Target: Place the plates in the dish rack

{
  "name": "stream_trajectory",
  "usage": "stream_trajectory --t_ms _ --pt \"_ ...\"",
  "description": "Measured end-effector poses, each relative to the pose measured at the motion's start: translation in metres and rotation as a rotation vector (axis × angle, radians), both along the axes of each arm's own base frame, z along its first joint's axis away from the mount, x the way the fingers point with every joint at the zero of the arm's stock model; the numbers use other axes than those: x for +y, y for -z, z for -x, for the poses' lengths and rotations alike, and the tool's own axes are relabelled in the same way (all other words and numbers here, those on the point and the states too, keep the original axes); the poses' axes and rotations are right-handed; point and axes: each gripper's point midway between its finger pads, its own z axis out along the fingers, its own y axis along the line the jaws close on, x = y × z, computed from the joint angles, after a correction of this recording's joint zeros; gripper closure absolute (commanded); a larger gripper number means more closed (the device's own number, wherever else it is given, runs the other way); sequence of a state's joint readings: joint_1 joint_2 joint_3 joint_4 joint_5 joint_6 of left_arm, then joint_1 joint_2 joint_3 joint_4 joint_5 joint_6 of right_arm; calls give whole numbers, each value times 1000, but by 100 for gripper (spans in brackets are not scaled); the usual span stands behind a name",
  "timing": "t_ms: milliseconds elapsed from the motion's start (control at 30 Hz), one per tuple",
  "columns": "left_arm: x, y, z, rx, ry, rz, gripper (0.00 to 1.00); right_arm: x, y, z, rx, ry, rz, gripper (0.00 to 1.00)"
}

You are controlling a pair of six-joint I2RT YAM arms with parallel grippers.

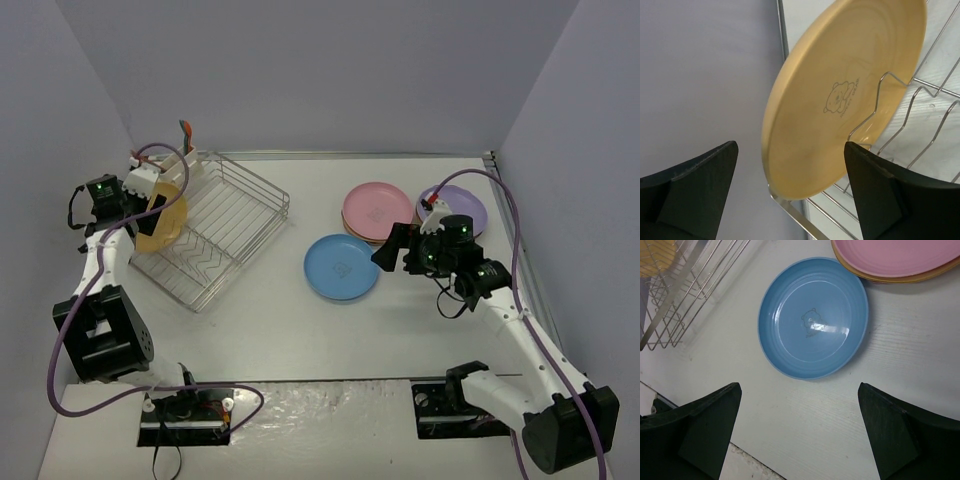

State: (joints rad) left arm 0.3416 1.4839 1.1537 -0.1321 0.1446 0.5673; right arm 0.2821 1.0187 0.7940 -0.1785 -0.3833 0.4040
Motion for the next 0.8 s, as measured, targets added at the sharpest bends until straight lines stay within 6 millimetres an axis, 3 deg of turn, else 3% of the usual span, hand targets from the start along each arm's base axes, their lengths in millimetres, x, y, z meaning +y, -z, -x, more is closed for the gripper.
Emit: stream_trajectory --t_ms 167,300,433,533,633,800 --pt "0 -30 11 -60 -103 58 3 -8 30 -10 107 89 42 4" --pt "-9 -85 29 -181 -213 146 3 -12 62 -14 201 141 98 8" --pt "-38 -143 57 -327 -272 265 3 -10 92 -12 283 155 167 15" --pt "-67 -167 80 -386 -266 372 3 -6 106 -15 308 165 203 22" --pt "-111 -172 95 -389 -160 511 3 2 114 -21 306 177 209 29" --pt "-175 -139 114 -266 -20 724 3 11 130 -28 316 199 221 44"
